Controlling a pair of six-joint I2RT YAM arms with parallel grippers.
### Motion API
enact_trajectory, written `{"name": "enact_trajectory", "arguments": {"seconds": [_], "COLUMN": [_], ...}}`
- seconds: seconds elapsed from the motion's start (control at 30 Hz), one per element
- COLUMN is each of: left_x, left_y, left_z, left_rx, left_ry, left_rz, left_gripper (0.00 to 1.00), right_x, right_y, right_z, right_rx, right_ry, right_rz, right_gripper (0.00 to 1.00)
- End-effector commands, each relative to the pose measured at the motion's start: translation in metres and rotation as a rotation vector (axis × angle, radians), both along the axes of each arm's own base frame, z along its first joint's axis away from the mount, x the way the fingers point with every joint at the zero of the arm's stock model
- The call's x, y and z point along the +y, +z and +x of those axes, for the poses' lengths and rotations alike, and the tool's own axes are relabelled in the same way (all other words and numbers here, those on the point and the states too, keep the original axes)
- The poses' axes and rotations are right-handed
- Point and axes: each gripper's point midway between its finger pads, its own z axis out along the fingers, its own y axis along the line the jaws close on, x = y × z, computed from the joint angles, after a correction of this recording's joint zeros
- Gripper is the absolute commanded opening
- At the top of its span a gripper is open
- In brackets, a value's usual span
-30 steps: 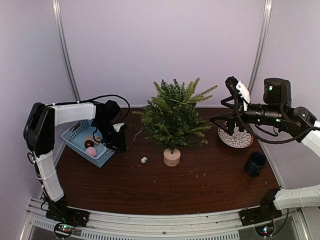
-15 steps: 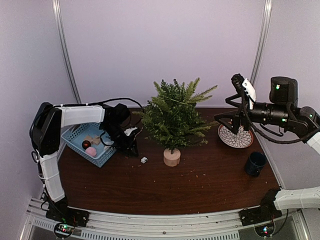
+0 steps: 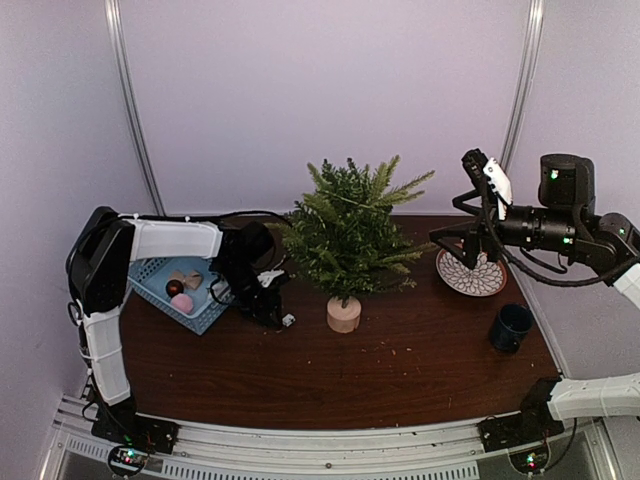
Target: Decorate the small christmas tree
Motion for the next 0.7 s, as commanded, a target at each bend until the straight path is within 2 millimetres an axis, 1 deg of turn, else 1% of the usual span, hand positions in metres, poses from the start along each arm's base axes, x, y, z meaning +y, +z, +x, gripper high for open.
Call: {"name": "enact_trajectory", "arguments": {"seconds": [0.0, 0.1, 0.2, 0.37, 0.67], "left_x": [-0.002, -0.004, -0.006, -0.012, -0.022], "left_y": [-0.008, -0.010, -0.013, -0.020, -0.027], "left_z": [0.014, 0.023, 0.032, 0.037, 0.039], "left_rx": [-0.059, -0.095, -0.126, -0.140, -0.156], "left_ry": [0.039, 0.063, 0.075, 0.072, 0.072], "left_rz": [0.030, 0.038, 0.052, 0.063, 0.056], "left_gripper": [0.37, 0.44, 0.46, 0.45, 0.42], "right_x": [-0.004, -0.005, -0.005, -0.005, -0.003], "right_y": [0.004, 0.004, 0.004, 0.003, -0.002], "right_z": [0.000, 0.000, 0.001, 0.003, 0.004], "right_rx": [-0.006, -0.005, -0.008, -0.001, 0.012], "right_ry": [-0.022, -0.028, -0.033, -0.037, -0.038], "right_rz": [0.010, 0.009, 0.010, 0.010, 0.009], "right_gripper": [1.00, 1.00, 0.99, 1.00, 0.99]}}
